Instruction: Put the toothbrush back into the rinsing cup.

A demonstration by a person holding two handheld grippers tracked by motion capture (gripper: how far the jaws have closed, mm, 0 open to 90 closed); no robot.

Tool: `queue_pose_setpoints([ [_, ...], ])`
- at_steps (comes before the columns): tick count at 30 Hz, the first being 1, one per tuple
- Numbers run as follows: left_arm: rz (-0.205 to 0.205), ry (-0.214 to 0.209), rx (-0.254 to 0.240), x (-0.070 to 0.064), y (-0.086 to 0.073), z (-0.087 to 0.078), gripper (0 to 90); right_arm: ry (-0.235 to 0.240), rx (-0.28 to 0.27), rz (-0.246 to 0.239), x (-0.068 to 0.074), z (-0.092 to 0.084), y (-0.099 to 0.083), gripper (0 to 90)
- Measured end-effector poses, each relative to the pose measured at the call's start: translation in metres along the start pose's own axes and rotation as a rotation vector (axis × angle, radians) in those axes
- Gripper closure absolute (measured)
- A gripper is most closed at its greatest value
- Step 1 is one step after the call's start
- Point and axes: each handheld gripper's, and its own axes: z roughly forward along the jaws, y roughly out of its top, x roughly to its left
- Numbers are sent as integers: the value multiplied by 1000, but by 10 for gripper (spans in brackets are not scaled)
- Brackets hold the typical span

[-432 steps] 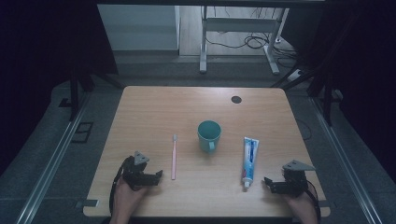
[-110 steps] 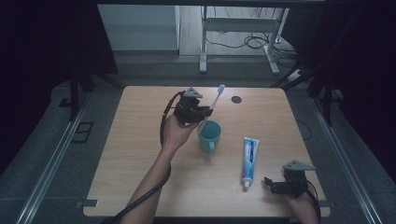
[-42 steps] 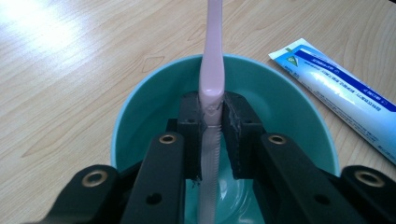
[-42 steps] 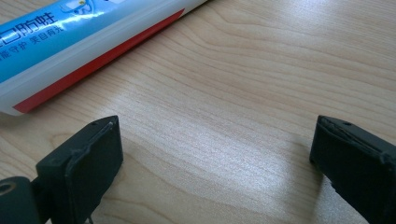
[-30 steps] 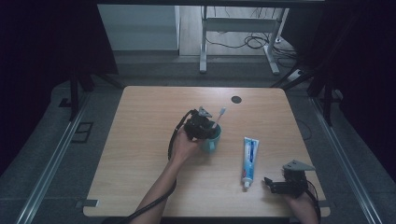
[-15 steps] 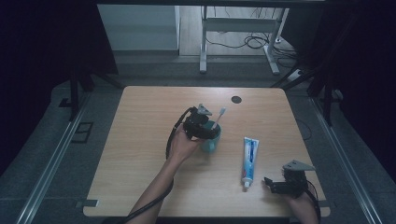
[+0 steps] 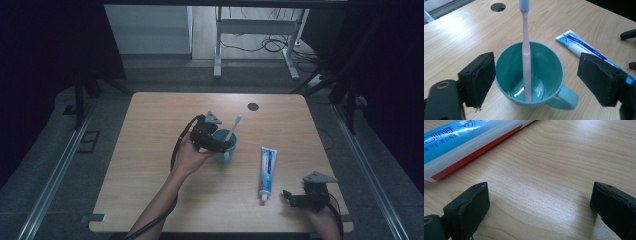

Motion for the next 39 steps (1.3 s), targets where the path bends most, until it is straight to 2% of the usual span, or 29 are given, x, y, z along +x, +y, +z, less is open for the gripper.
queue_pose_setpoints([
  [8, -25, 4, -13, 3, -10, -13, 116, 0, 0, 0, 0, 0, 0, 20],
  [17, -34, 7, -20, 5, -24, -25, 61, 0, 1, 1, 0, 0, 0, 20],
  [27, -9, 31, -12, 4, -42, -32, 0, -1, 2, 1, 0, 0, 0, 20],
  [34, 16, 42, 4, 4, -61, -34, 0, -1, 2, 0, 0, 0, 0, 20],
  [39, 13, 48, 20, 4, -72, -36, 0, -1, 2, -1, 0, 0, 0, 20],
])
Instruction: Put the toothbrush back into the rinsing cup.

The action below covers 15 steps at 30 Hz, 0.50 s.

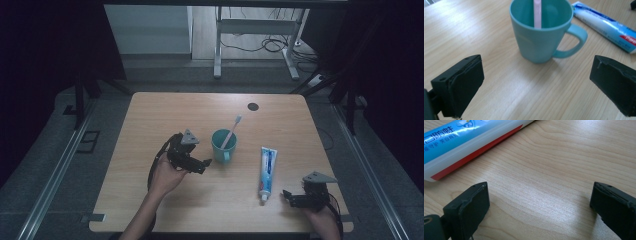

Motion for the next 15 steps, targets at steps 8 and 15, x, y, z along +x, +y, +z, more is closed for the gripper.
queue_pose_setpoints([
  [8, -18, -11, -8, -2, -19, -4, 0, 1, 0, 1, 0, 0, 0, 21],
  [15, -12, -6, -7, -6, -36, -5, 0, 1, 0, 2, 0, 0, 0, 20],
])
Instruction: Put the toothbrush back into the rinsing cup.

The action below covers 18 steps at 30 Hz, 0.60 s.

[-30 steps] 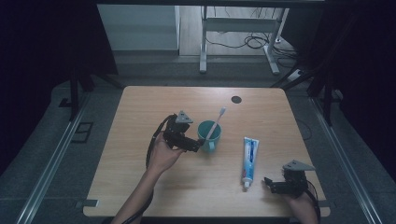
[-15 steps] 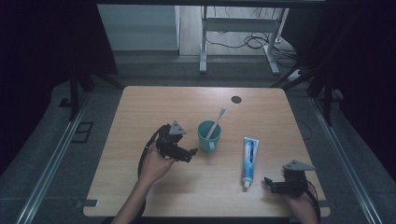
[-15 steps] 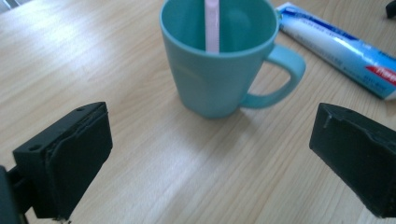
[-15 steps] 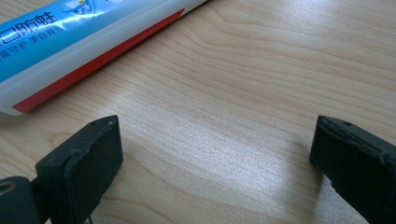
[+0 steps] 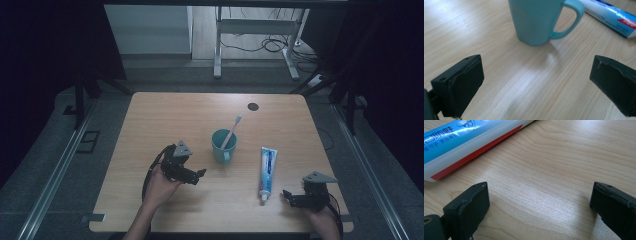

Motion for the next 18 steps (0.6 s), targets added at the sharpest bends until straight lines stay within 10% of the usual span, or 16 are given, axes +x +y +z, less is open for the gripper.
queue_pose_setpoints([
  [18, -20, 41, 36, -9, -48, 6, 0, 0, -1, -2, 0, 0, 0, 21],
])
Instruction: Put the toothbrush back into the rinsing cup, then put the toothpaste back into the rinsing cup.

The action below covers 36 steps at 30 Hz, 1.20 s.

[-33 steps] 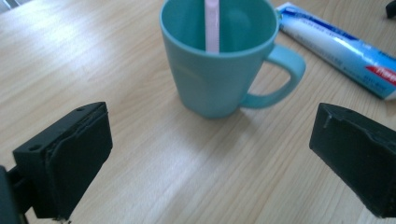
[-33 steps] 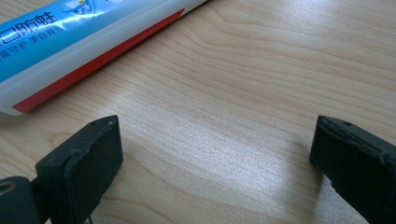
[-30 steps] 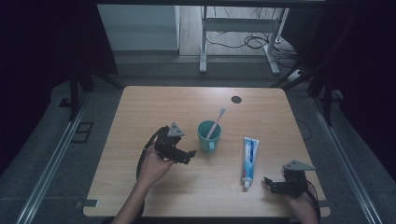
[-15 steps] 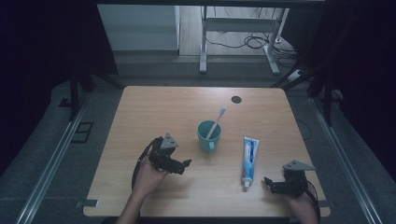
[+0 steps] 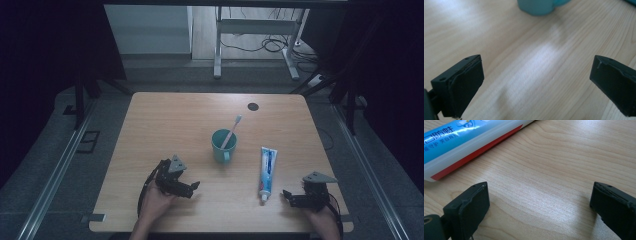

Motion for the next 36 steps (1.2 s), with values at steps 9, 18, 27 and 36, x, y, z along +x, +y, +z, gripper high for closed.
queue_pose_setpoints([
  [9, -9, 9, 48, -4, -19, 10, 0, 0, 1, 2, 0, 0, 0, 21],
  [18, -20, 3, 82, -4, -23, 16, 0, 0, 0, 2, 0, 0, 0, 22],
  [27, -28, 4, 83, -5, -23, 16, 0, 0, -3, 11, 1, -1, 0, 29],
  [36, -27, 6, 85, -4, -23, 15, 0, 28, -12, 53, -1, -6, 3, 34],
])
